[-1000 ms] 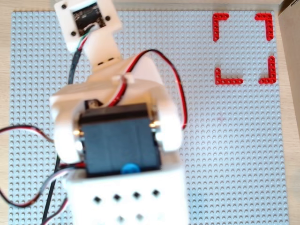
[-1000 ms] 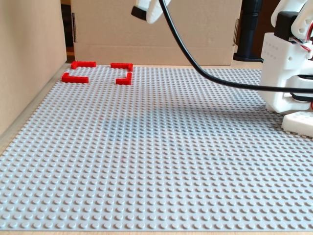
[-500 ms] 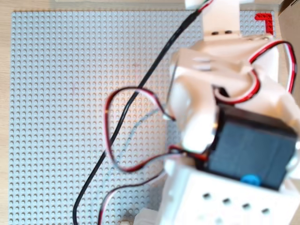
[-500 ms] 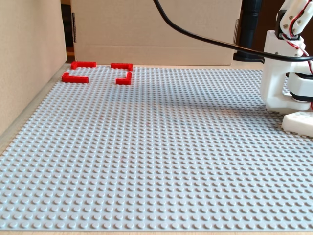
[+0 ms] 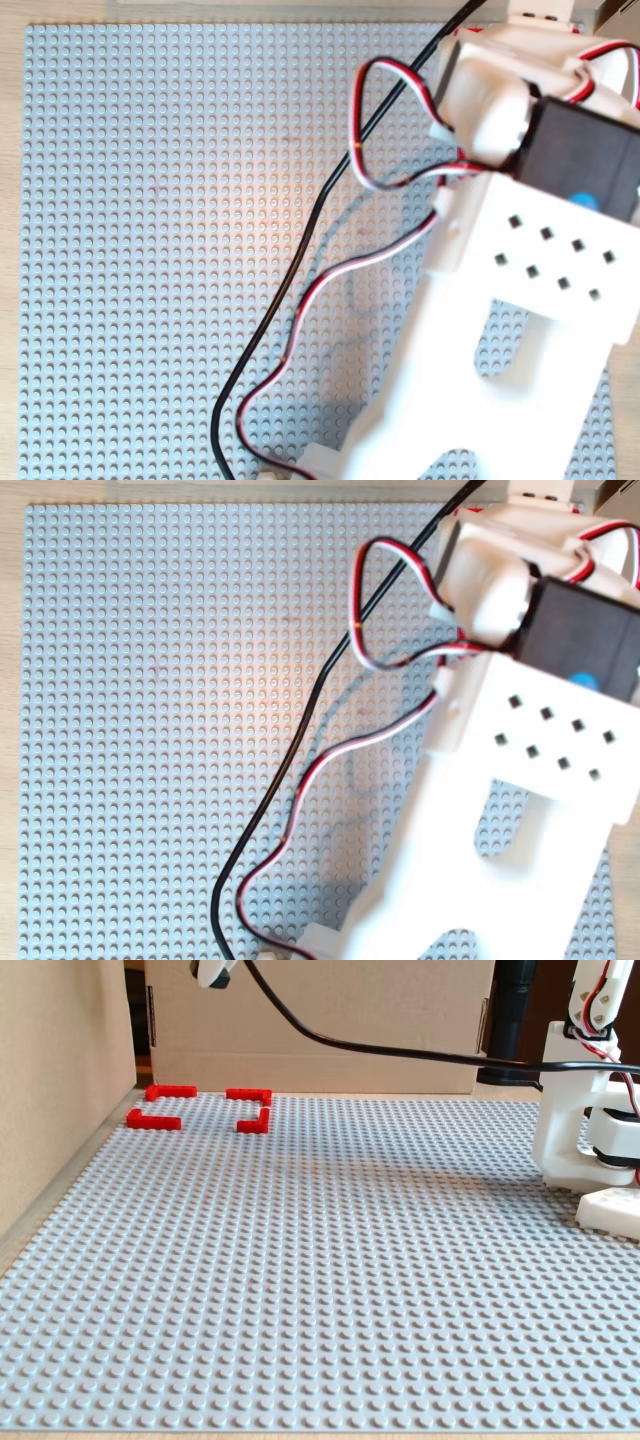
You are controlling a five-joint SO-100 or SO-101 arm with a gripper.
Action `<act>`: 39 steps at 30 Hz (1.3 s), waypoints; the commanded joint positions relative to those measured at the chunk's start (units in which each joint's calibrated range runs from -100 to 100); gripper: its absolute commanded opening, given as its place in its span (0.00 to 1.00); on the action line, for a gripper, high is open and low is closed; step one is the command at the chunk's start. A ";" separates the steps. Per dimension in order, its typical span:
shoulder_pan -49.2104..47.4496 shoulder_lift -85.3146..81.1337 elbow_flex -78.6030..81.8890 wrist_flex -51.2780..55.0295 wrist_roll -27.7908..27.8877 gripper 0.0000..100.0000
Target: Grab the Lego and store it in red box
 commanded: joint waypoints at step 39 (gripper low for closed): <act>5.96 23.22 -5.66 -10.26 -0.99 0.17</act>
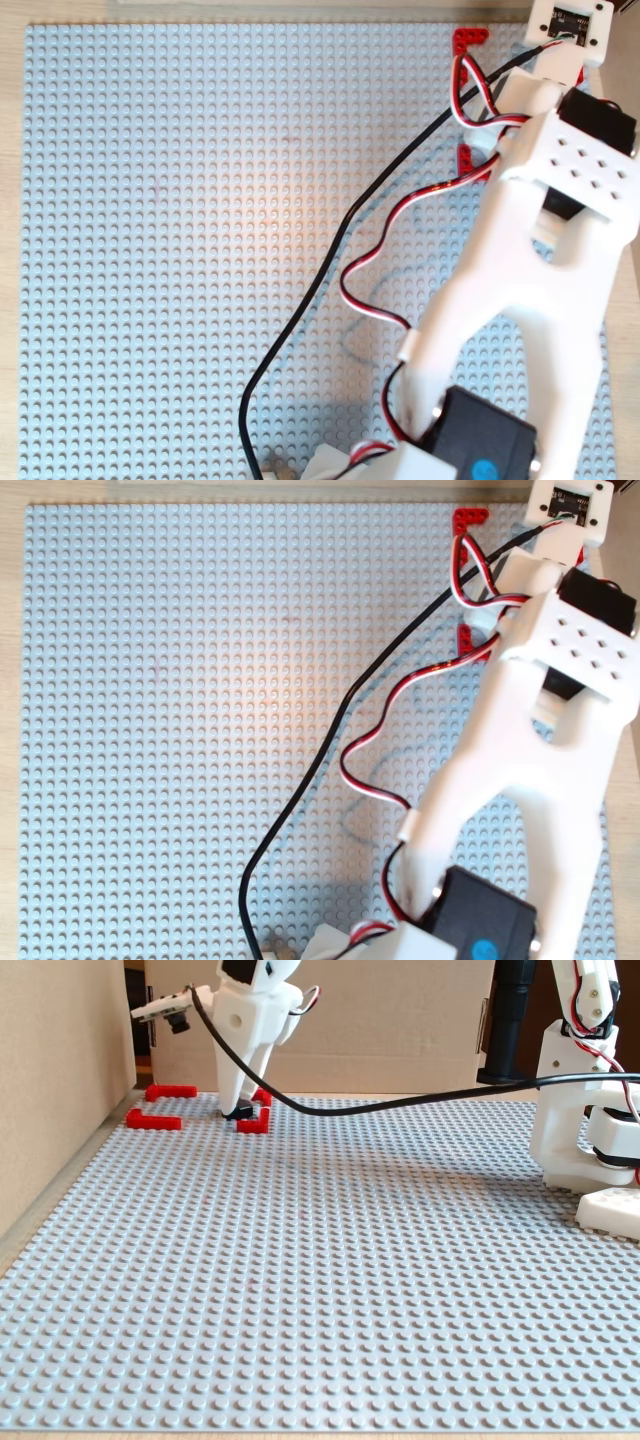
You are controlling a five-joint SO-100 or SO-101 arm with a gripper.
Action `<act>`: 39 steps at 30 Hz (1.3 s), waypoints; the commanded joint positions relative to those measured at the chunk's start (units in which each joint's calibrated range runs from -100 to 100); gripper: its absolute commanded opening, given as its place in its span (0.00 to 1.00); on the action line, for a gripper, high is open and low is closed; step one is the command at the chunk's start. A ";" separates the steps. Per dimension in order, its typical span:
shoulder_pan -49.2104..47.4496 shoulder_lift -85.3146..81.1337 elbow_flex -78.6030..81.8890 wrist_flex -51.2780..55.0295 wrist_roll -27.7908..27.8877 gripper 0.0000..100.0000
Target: Grab the Lego and store it in red box
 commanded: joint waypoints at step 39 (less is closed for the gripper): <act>-17.43 -45.20 -16.23 48.52 -6.98 0.07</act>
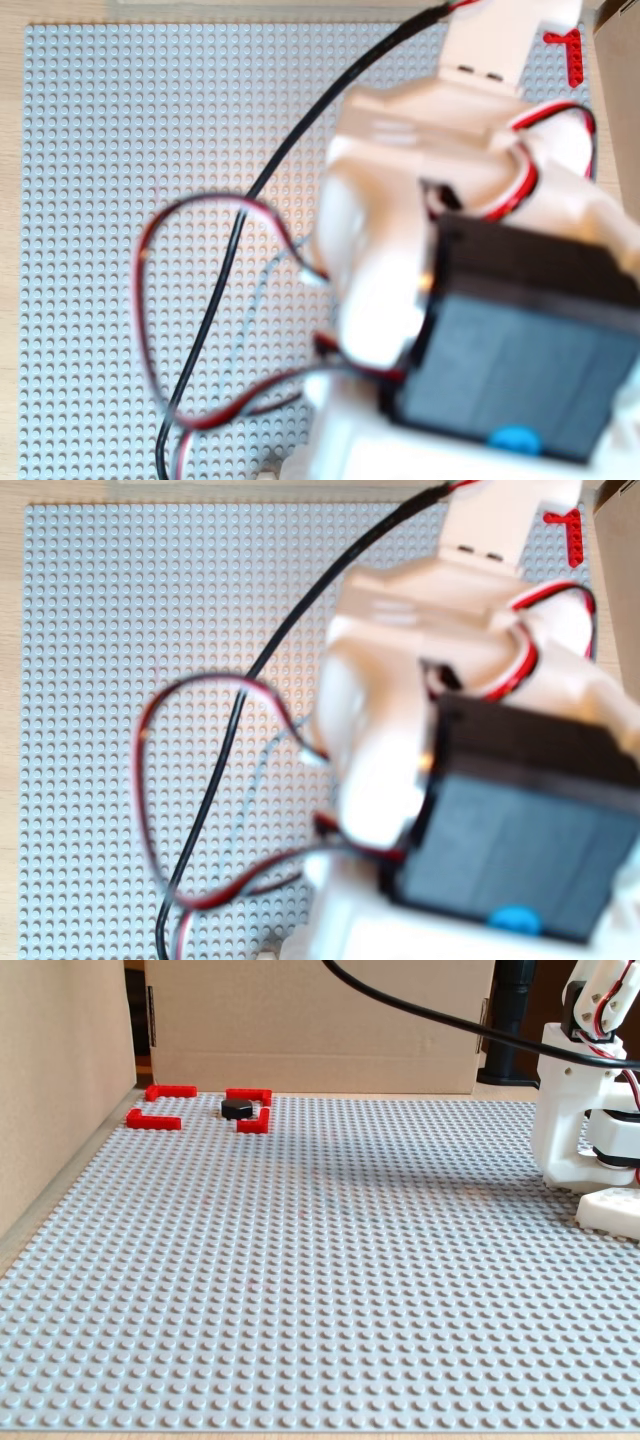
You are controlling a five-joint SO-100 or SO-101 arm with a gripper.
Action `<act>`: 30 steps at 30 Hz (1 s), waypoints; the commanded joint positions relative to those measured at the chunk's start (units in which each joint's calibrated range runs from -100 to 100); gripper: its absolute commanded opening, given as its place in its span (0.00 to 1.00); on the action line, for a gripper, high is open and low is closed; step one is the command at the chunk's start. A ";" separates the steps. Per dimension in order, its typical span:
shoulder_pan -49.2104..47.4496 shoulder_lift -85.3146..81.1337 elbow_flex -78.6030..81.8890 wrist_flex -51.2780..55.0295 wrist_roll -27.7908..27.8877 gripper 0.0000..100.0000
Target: Grab the Lego and store it in red box
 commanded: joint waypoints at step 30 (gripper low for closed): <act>-7.68 -49.79 31.54 1.10 -2.54 0.01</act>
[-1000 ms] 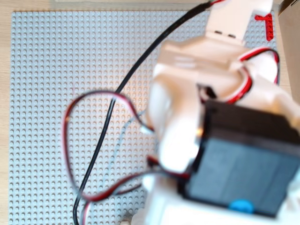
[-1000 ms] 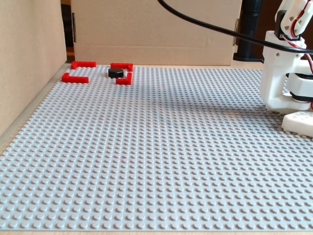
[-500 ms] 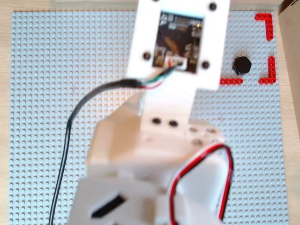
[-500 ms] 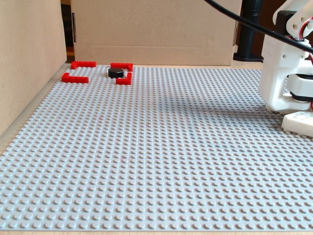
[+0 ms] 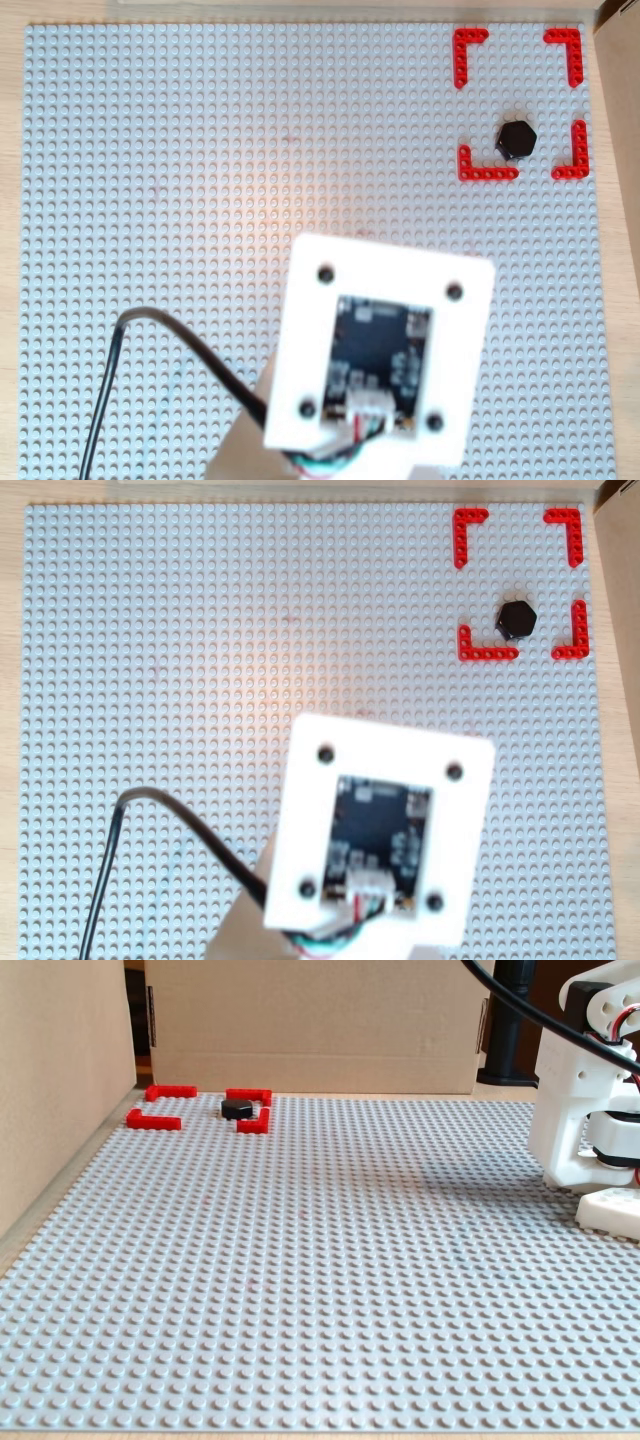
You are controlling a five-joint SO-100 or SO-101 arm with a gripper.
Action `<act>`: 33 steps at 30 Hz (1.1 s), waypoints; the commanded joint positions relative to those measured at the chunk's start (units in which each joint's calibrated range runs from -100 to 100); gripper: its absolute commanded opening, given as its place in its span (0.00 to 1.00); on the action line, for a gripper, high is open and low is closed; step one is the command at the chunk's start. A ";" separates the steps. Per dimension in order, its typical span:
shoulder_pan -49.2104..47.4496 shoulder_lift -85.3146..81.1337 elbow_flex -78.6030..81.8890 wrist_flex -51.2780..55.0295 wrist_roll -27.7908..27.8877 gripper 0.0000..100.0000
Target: Grab the Lego and store it in red box
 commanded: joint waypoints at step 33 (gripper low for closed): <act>-0.26 -34.82 5.84 0.24 0.42 0.01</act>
